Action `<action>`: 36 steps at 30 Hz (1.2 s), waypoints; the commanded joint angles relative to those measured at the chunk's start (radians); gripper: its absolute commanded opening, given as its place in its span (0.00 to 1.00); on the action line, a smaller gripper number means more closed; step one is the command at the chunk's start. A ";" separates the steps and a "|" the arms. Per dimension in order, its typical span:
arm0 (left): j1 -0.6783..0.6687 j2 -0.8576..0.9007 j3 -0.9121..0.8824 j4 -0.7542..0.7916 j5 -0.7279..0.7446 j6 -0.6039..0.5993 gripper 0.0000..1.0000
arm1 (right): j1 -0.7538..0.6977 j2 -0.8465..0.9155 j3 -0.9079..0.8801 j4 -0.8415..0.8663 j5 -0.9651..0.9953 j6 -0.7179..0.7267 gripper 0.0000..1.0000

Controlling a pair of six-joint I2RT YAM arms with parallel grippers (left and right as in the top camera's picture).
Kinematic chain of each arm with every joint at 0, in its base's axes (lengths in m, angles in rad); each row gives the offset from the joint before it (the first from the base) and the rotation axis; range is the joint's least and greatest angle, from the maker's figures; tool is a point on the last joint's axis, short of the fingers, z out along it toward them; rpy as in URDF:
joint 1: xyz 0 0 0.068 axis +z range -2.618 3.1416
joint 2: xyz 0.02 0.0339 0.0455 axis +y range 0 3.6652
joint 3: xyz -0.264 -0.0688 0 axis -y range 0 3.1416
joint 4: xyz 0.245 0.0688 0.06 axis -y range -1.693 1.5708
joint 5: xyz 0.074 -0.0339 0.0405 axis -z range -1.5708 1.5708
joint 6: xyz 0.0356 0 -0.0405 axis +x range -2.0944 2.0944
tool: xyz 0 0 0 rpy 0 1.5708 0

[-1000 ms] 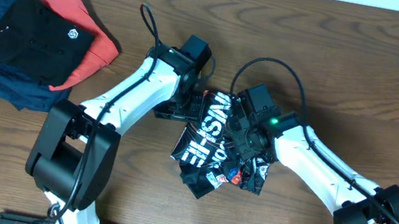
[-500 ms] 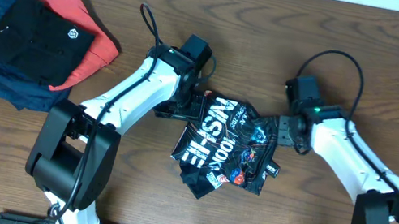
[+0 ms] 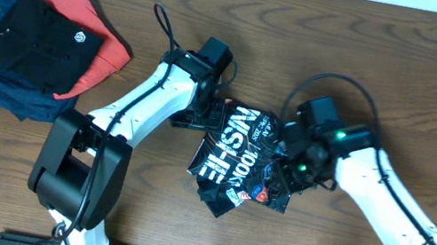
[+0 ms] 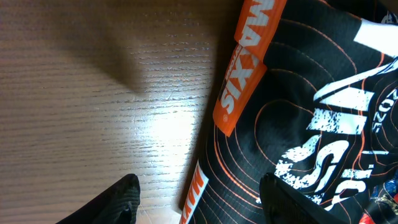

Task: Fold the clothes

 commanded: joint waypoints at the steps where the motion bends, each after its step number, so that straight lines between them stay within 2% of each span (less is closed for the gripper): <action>1: 0.002 0.011 -0.007 -0.014 -0.014 0.024 0.64 | 0.087 0.004 -0.009 0.038 -0.061 -0.137 0.47; 3: 0.004 0.011 -0.007 -0.031 -0.025 0.024 0.64 | 0.130 0.008 -0.015 0.078 0.016 -0.123 0.47; 6: 0.007 0.011 -0.007 -0.050 -0.025 0.024 0.64 | 0.183 0.015 -0.026 0.151 0.129 -0.074 0.56; 10: 0.014 0.011 -0.007 -0.056 -0.024 0.023 0.64 | 0.217 0.018 -0.060 0.221 0.147 -0.076 0.60; 20: 0.077 0.011 -0.007 -0.079 0.000 0.007 0.64 | 0.220 0.021 -0.150 0.339 0.146 -0.075 0.60; 29: 0.180 0.011 -0.007 -0.078 0.051 -0.043 0.64 | 0.251 0.022 -0.151 0.364 0.147 -0.076 0.64; 36: 0.253 0.011 -0.007 -0.081 0.095 -0.075 0.64 | 0.272 0.060 -0.152 0.386 0.147 -0.076 0.58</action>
